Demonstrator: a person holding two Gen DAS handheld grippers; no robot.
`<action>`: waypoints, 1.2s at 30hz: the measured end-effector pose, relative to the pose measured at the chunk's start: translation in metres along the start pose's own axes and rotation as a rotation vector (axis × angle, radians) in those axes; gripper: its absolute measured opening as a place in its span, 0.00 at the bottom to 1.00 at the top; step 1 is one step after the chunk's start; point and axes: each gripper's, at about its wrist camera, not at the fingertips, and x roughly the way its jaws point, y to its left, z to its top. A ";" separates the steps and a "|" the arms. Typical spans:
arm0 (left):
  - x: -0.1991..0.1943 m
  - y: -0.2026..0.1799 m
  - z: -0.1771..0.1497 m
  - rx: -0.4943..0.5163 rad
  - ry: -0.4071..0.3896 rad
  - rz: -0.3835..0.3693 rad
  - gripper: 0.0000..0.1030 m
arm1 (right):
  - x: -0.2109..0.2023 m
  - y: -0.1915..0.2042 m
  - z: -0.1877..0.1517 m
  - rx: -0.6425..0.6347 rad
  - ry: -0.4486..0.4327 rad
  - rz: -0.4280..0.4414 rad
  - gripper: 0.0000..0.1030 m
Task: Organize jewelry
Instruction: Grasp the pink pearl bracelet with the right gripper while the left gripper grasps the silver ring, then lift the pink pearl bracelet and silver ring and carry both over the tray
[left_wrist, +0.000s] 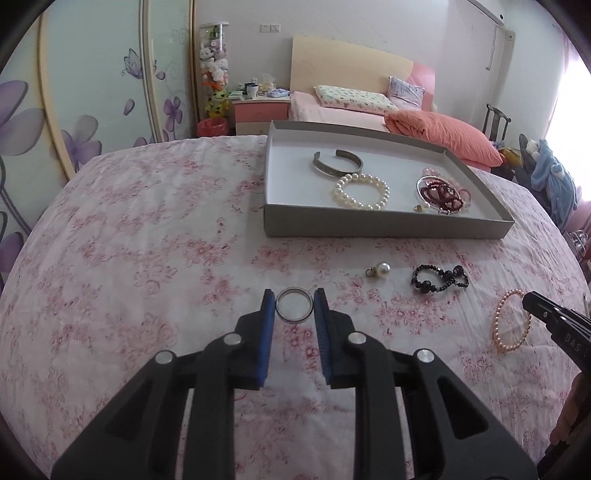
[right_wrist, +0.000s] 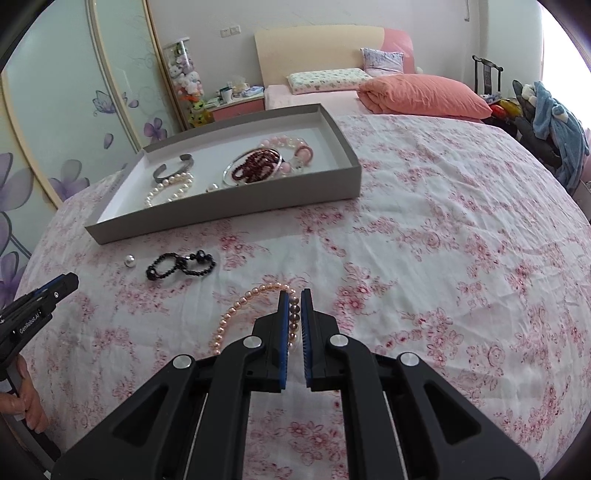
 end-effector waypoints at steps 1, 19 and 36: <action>-0.001 0.001 -0.001 -0.005 0.000 -0.001 0.21 | 0.000 0.002 0.000 -0.004 -0.001 0.003 0.07; -0.007 -0.001 -0.005 -0.013 -0.005 -0.007 0.21 | -0.001 0.003 0.000 -0.002 -0.002 -0.001 0.07; -0.016 0.001 -0.002 -0.027 -0.038 -0.006 0.21 | -0.017 0.003 0.014 0.001 -0.073 0.036 0.07</action>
